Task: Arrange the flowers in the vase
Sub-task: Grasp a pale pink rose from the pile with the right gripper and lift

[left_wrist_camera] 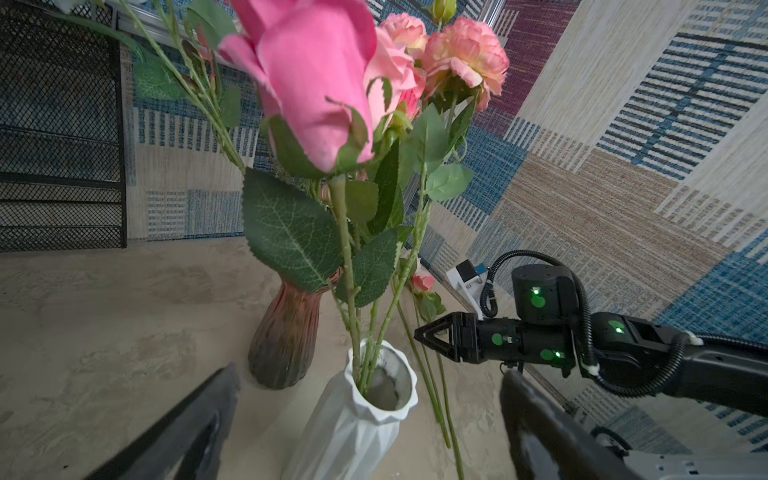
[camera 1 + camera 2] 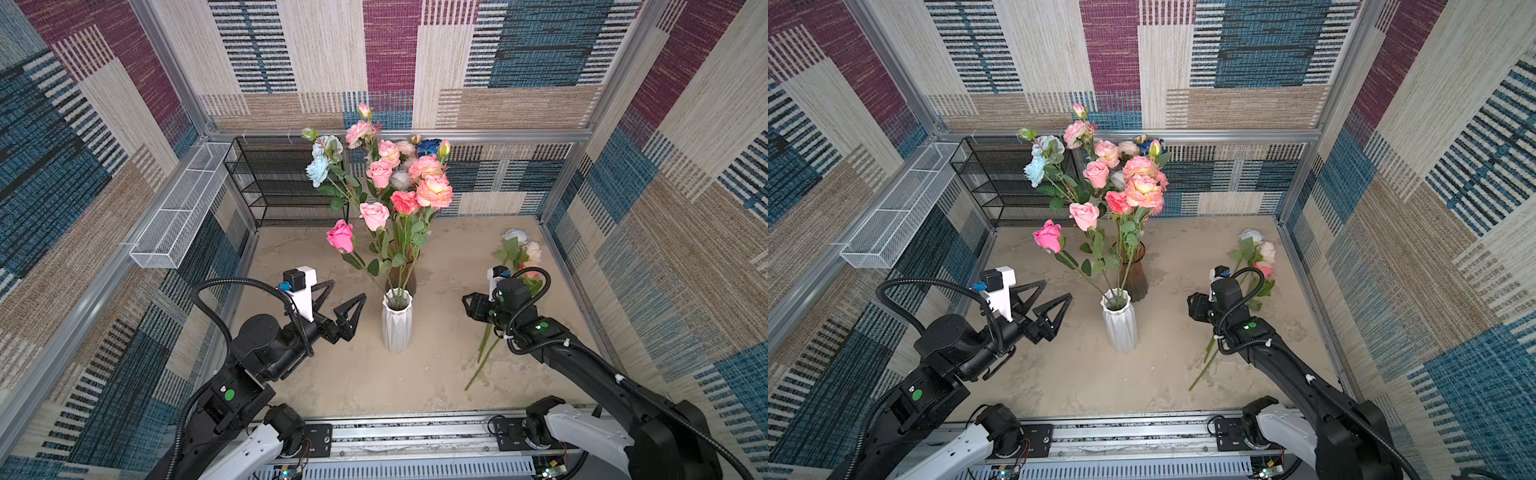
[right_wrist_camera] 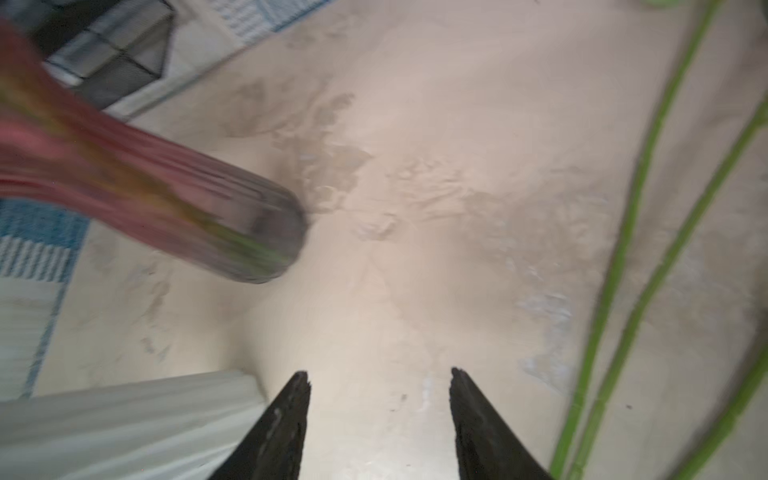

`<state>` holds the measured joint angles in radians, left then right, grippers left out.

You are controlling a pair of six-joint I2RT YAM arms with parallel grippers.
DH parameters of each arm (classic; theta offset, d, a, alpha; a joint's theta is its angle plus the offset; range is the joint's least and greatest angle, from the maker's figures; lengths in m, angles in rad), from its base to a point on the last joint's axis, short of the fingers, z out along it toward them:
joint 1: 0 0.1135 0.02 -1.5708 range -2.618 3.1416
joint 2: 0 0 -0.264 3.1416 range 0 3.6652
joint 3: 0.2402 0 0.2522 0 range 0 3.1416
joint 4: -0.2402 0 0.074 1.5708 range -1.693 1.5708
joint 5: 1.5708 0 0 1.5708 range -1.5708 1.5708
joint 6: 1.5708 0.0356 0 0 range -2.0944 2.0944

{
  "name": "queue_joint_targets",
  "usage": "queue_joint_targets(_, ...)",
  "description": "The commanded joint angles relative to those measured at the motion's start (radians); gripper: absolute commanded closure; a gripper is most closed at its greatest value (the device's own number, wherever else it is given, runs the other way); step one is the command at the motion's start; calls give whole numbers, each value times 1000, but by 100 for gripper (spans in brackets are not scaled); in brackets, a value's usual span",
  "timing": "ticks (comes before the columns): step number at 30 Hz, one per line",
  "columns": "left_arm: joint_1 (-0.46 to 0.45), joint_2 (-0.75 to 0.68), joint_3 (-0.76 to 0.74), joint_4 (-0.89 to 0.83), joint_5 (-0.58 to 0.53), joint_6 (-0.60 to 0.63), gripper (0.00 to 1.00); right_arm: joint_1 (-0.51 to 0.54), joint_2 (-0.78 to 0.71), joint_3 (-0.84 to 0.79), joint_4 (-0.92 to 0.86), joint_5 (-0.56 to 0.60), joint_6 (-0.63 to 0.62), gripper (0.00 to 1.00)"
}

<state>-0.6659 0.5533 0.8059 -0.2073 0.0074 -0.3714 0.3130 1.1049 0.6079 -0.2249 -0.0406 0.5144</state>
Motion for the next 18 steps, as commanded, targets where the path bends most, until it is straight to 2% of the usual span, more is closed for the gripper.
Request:
queue_joint_targets(1, 1, -9, -18, -2, 6, -35, 0, -111, 81, -7, 86, 47, 55, 43)
queue_joint_targets(8, 1, -21, -36, 4, 31, -36, 0, -285, 281, 62, 180, 88, 92, 45)
queue_joint_targets(14, 1, -31, -37, -9, 30, -29, 0, -345, 401, 133, 221, 89, 125, 46)
queue_joint_targets(18, 2, -31, -33, -10, 37, -26, 0, -380, 487, 192, 227, 80, 133, 50)
